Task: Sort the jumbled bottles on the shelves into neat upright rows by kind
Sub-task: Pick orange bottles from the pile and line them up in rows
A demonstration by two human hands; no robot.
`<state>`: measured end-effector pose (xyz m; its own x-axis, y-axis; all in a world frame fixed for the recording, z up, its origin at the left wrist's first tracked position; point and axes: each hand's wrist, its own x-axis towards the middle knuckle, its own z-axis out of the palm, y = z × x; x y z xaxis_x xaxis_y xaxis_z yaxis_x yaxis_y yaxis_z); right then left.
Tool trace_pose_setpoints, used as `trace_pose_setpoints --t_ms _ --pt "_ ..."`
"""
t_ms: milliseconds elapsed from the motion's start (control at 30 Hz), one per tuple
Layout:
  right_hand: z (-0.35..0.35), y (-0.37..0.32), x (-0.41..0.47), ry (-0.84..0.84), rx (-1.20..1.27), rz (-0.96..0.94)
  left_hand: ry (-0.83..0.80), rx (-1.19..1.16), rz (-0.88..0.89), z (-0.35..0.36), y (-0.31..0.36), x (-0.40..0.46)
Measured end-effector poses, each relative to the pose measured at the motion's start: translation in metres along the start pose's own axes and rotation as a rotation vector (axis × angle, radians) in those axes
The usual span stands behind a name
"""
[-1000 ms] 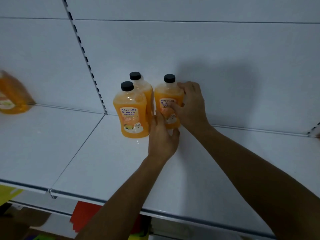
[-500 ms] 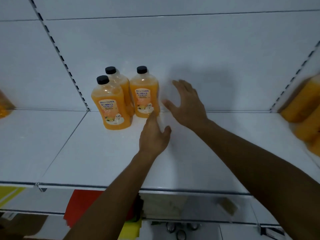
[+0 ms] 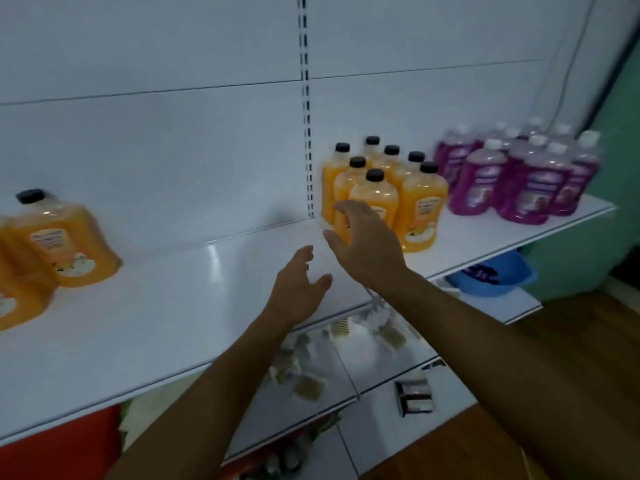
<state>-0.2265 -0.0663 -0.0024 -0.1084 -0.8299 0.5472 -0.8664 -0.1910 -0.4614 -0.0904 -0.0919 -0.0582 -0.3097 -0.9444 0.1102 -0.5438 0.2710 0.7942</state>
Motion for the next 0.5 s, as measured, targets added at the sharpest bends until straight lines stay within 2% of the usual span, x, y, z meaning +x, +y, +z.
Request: trace_pose_setpoints --t_ms 167,367,500 --pt "-0.034 0.050 -0.005 0.124 0.032 0.135 -0.016 -0.089 0.057 0.033 0.037 0.017" --pt "-0.032 0.074 0.018 0.054 0.126 0.174 -0.071 -0.180 0.121 0.045 0.038 0.052" --pt "-0.029 0.080 0.034 -0.024 0.079 0.192 -0.148 -0.251 0.162 0.049 0.030 0.067"
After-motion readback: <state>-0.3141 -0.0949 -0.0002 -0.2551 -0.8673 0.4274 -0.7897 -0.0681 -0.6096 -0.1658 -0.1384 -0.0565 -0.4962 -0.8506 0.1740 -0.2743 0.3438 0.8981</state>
